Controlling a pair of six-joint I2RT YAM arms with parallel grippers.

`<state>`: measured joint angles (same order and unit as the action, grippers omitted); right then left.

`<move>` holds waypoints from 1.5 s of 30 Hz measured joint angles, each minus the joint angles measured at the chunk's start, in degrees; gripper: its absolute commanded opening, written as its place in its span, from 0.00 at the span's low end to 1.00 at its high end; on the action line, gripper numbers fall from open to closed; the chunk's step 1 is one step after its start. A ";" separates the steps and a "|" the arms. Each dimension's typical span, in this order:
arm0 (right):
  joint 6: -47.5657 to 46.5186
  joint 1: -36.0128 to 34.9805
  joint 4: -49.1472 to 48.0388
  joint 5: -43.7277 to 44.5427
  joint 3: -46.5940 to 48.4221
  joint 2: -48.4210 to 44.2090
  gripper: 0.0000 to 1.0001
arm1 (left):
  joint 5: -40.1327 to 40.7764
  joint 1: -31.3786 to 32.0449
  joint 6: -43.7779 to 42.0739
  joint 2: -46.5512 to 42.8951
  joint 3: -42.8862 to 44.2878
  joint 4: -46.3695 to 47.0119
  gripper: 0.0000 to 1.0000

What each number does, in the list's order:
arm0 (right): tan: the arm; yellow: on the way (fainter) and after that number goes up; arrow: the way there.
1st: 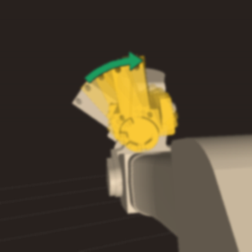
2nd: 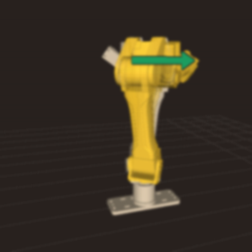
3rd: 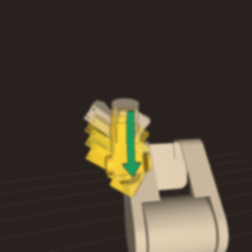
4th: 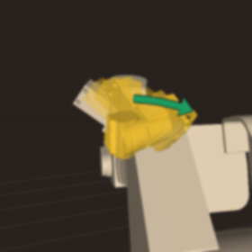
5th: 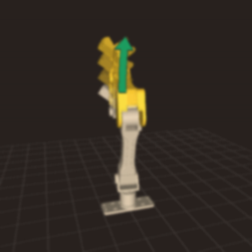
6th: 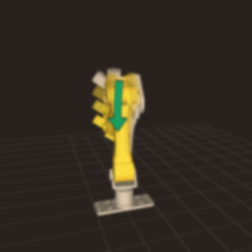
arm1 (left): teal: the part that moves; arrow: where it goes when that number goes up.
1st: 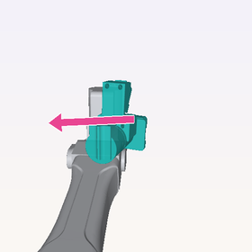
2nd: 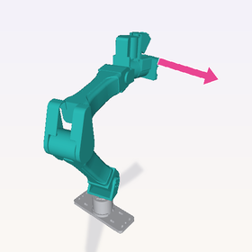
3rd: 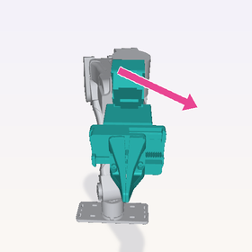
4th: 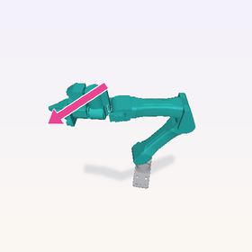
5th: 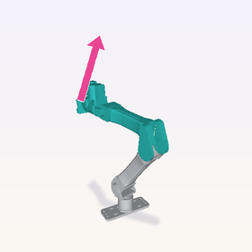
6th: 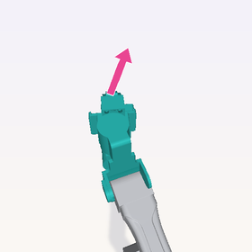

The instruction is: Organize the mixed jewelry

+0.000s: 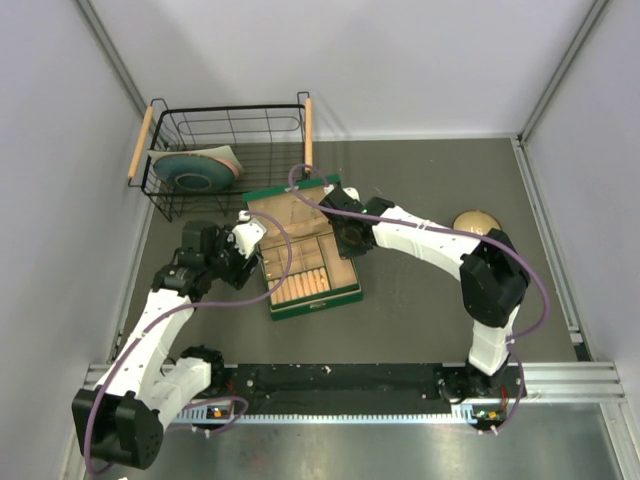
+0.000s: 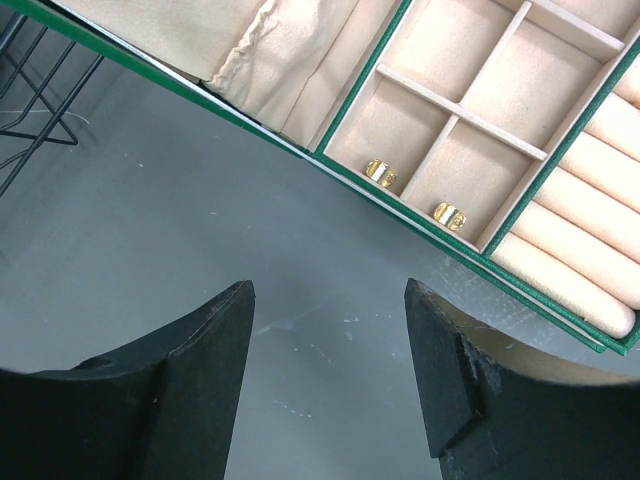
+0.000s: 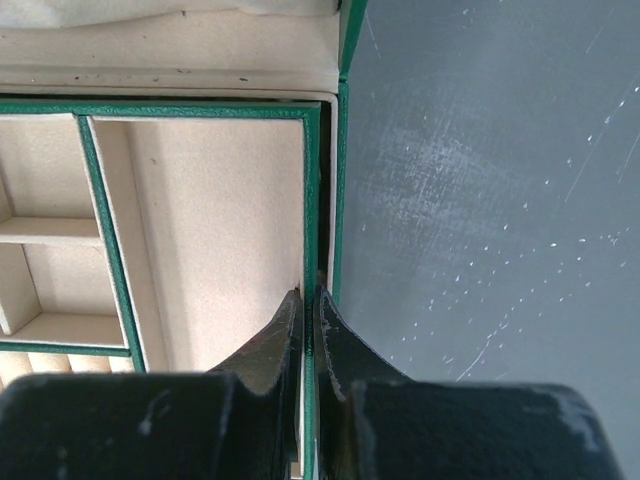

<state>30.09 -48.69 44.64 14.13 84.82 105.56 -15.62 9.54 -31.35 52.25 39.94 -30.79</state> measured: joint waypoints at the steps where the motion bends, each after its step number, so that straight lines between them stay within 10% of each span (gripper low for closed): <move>1: 0.07 -0.02 0.00 0.07 0.00 0.00 0.00 | 0.00 0.00 0.00 0.00 0.00 0.00 0.67; 16: 1.51 -0.83 -2.71 2.14 -3.19 -0.55 0.00 | 0.00 0.00 -0.04 0.00 0.00 0.00 0.67; 25: 1.49 -1.11 -4.87 1.36 -4.24 -0.94 0.39 | -0.42 0.00 -0.02 0.04 0.00 0.00 0.67; 45: -4.09 -0.37 -5.92 4.24 -4.13 -10.84 0.68 | -3.58 -4.26 9.14 5.01 2.86 12.70 0.78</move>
<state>26.00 -49.06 38.72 18.37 80.68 94.72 -19.20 5.28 -22.22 57.25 42.81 -18.09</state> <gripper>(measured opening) 0.659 0.759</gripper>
